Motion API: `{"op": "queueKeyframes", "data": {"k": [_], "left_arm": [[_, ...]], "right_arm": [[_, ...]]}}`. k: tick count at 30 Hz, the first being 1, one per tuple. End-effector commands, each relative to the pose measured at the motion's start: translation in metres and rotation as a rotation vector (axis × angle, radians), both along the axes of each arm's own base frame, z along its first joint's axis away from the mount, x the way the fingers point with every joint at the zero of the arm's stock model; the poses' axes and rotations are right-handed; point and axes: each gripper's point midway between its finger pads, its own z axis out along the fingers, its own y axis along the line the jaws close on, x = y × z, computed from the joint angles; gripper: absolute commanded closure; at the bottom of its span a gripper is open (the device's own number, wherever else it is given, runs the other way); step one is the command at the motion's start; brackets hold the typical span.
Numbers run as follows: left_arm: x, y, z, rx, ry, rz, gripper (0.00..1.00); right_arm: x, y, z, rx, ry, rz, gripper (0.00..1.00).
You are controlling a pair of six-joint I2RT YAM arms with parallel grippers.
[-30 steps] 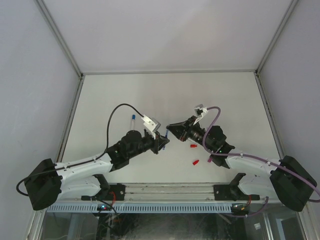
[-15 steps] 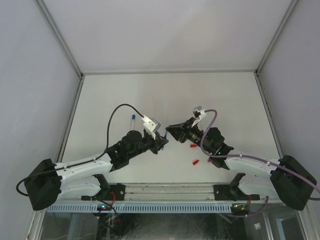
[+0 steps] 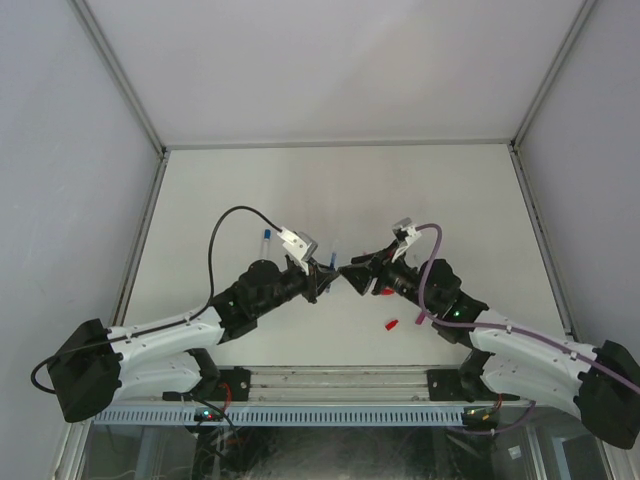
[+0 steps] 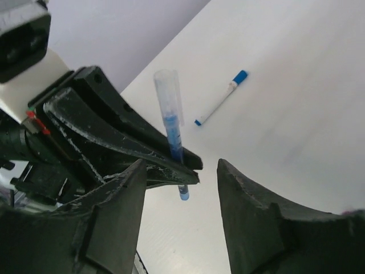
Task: Insert the pens into the pen caps
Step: Insert the pen cap onto the pen, then press the pen cap onto the pen.
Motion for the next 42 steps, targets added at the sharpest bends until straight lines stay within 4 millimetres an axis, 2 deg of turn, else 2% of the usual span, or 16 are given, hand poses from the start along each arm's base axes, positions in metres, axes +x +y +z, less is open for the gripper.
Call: {"op": "queueKeyframes", "data": {"k": [1, 3, 7, 12, 18, 26, 35, 42], "left_arm": [[0.006, -0.003, 0.028, -0.060, -0.071, 0.011, 1.00], [0.006, -0.004, 0.028, -0.058, -0.070, 0.009, 1.00], [0.007, -0.004, 0.028, -0.055, -0.067, 0.010, 1.00], [0.007, -0.005, 0.027, -0.052, -0.065, 0.007, 1.00], [0.007, -0.005, 0.027, -0.053, -0.065, 0.006, 1.00], [0.008, -0.006, 0.025, -0.042, -0.057, 0.006, 1.00], [0.007, -0.007, 0.025, -0.040, -0.055, 0.002, 1.00], [0.008, -0.007, 0.023, -0.032, -0.054, 0.006, 1.00]], "right_arm": [[0.021, -0.018, 0.038, 0.008, -0.035, -0.117, 0.46], [0.029, -0.021, 0.054, -0.001, -0.037, -0.143, 0.45], [0.036, -0.018, 0.072, -0.023, -0.068, -0.143, 0.43], [0.044, -0.007, 0.086, -0.036, -0.085, -0.122, 0.41], [0.053, 0.009, 0.080, -0.066, -0.061, -0.092, 0.46], [0.051, 0.025, 0.072, -0.091, -0.074, -0.023, 0.50], [0.053, 0.028, 0.060, -0.116, -0.054, -0.020, 0.67], [0.052, 0.029, 0.048, -0.154, -0.041, -0.020, 0.99]]}}
